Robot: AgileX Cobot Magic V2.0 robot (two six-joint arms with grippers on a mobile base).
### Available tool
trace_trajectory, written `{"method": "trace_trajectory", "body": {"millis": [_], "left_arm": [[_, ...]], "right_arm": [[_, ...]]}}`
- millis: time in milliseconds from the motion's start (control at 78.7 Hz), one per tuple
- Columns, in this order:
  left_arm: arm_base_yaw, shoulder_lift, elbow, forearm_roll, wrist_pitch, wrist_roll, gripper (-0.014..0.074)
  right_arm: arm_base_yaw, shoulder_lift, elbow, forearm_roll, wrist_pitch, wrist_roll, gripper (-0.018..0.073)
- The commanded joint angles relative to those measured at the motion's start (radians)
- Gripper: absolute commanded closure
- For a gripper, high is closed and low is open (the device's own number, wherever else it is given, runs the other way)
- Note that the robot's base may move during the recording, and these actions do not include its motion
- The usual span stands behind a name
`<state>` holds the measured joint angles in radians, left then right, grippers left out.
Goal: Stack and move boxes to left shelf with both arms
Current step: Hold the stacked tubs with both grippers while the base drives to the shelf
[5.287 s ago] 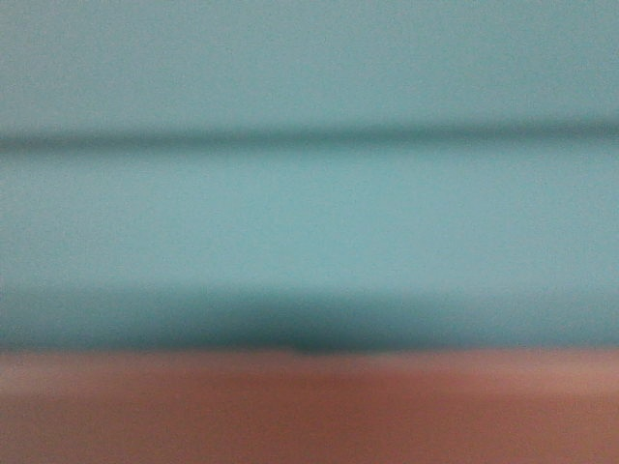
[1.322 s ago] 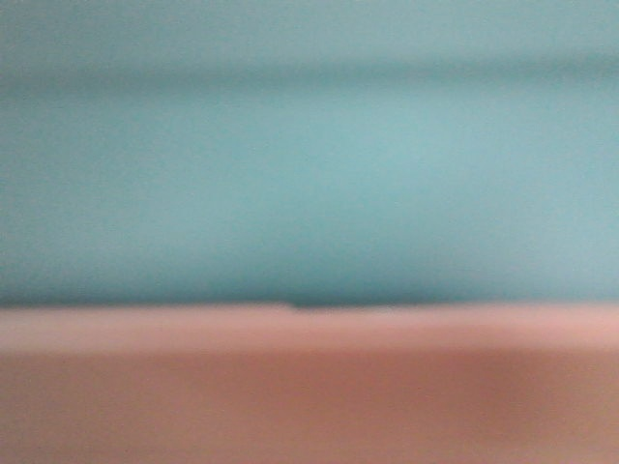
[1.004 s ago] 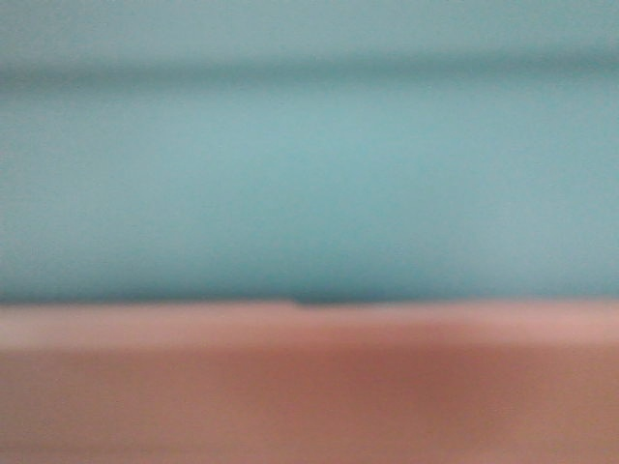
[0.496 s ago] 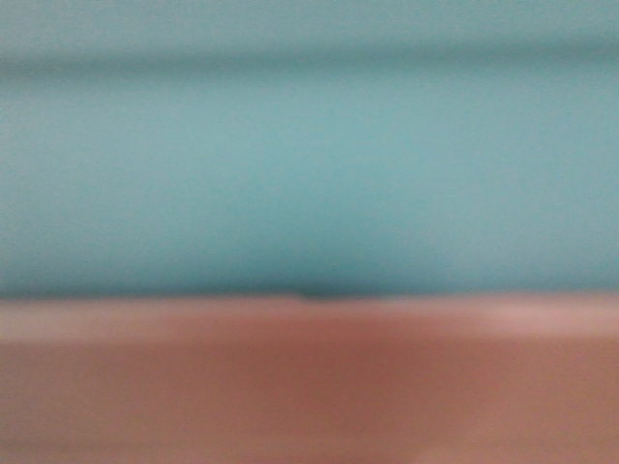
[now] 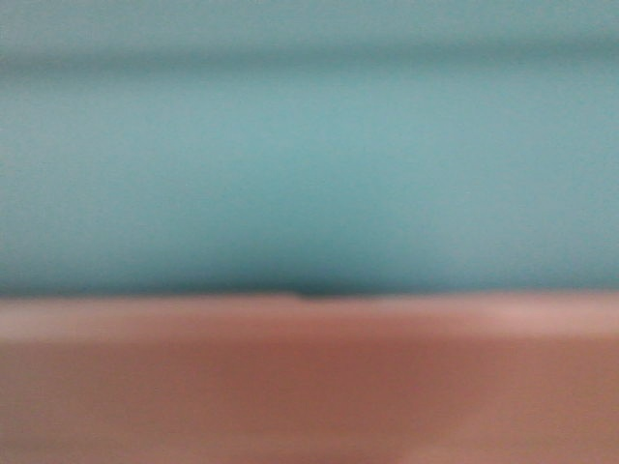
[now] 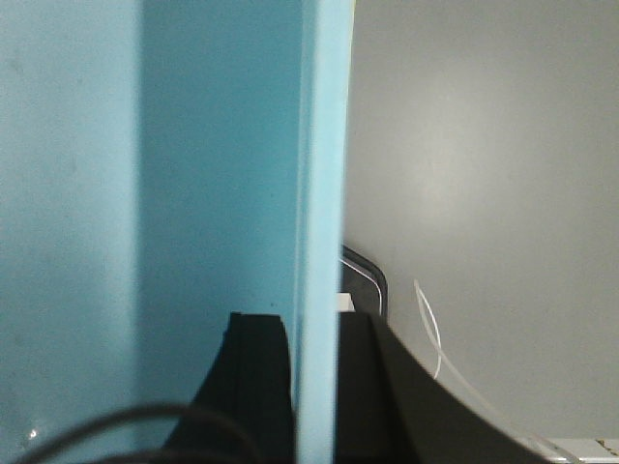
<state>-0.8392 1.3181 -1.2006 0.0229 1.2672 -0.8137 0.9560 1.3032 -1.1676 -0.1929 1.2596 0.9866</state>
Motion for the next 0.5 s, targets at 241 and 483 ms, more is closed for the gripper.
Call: {"method": "trace_trajectory", "body": {"millis": [241,483], "left_arm": [[-0.021,-0.034,-0.040,-0.111,0.048,-0.010,0.0603],[-0.021,-0.034,-0.040,-0.111,0.048,-0.010,0.0603]], "right_arm": [[0.014,-0.031,-0.041,0.052,0.035,-0.005,0.0505],[0.014,-0.031,-0.041,0.052,0.033,-0.005,0.0505]]}}
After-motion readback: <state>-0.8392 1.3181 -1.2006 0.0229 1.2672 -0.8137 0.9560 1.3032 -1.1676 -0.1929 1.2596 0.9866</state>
